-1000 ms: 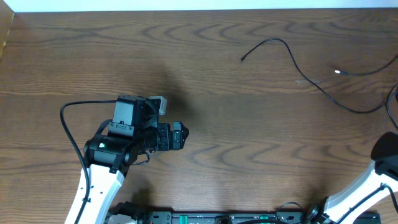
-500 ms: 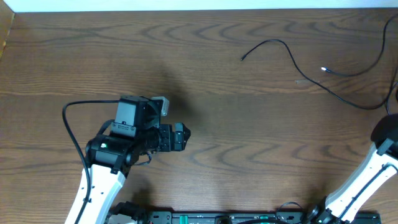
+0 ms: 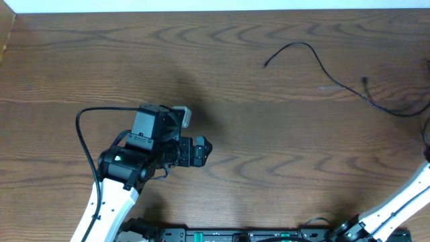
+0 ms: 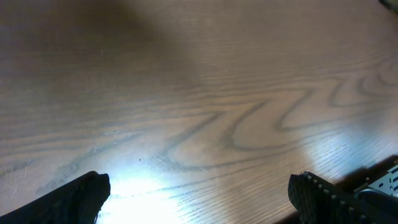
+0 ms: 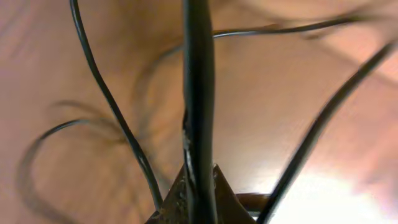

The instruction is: Untangle cables

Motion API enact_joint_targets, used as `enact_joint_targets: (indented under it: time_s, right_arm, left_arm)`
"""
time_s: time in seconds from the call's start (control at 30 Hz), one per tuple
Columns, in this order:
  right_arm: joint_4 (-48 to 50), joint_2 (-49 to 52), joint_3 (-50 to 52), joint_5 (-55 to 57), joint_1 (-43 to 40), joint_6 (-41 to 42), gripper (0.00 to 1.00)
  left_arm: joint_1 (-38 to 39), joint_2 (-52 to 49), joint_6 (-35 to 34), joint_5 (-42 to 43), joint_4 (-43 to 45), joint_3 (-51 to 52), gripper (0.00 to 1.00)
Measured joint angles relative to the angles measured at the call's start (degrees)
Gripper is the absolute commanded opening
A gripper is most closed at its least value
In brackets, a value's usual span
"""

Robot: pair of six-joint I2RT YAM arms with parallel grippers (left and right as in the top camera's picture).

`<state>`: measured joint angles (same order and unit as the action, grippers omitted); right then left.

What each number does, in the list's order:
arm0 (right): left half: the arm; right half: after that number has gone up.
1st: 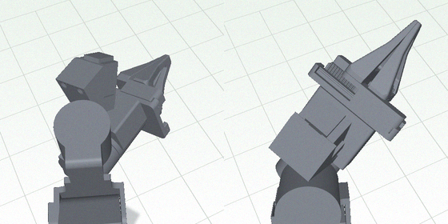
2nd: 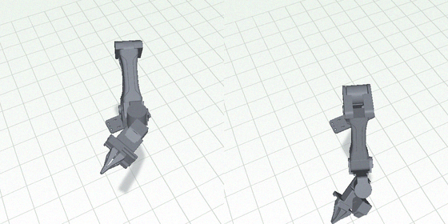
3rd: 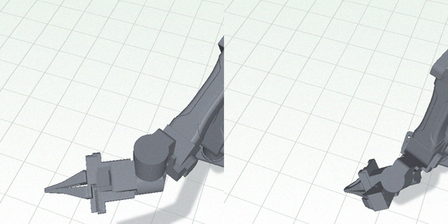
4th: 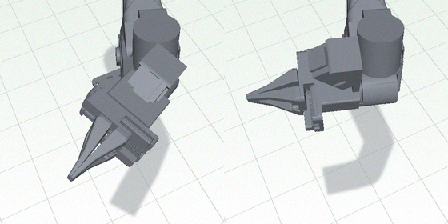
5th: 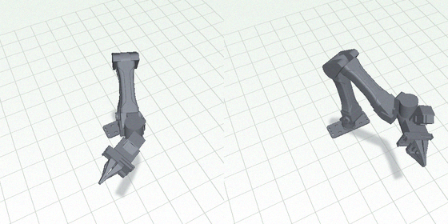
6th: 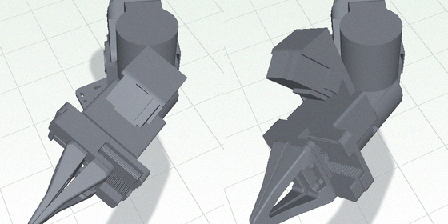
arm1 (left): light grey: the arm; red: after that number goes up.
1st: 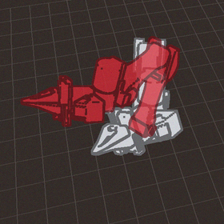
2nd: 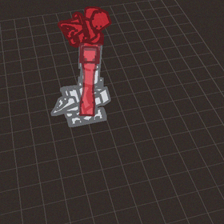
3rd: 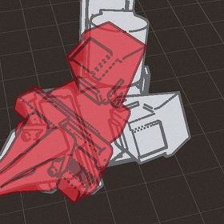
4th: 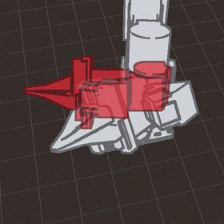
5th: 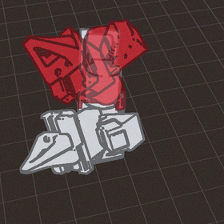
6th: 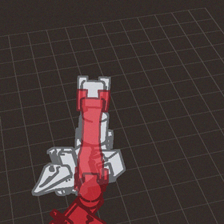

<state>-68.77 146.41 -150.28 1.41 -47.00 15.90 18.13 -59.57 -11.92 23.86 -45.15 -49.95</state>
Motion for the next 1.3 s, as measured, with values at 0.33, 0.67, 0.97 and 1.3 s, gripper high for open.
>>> enact_joint_targets:
  time_s: [0.33,0.67,0.97,1.3]
  right_arm:
    - [2.3,0.0,0.0,1.4,2.2,-1.8,0.99]
    - [5.1,0.0,-2.5,-4.6,11.8,-4.8,0.99]
    - [0.4,-3.0,-10.5,11.3,19.3,1.7,0.99]
    - [-1.9,-6.8,-10.4,-1.9,22.0,-4.3,0.99]
  left_arm:
    - [0.0,0.0,0.0,0.0,0.7,0.0,0.97]
    - [0.0,0.0,0.0,0.0,0.6,0.0,0.97]
    - [0.0,0.0,0.2,0.0,0.3,0.0,0.97]
    - [0.0,0.0,1.5,0.0,0.0,0.0,0.98]
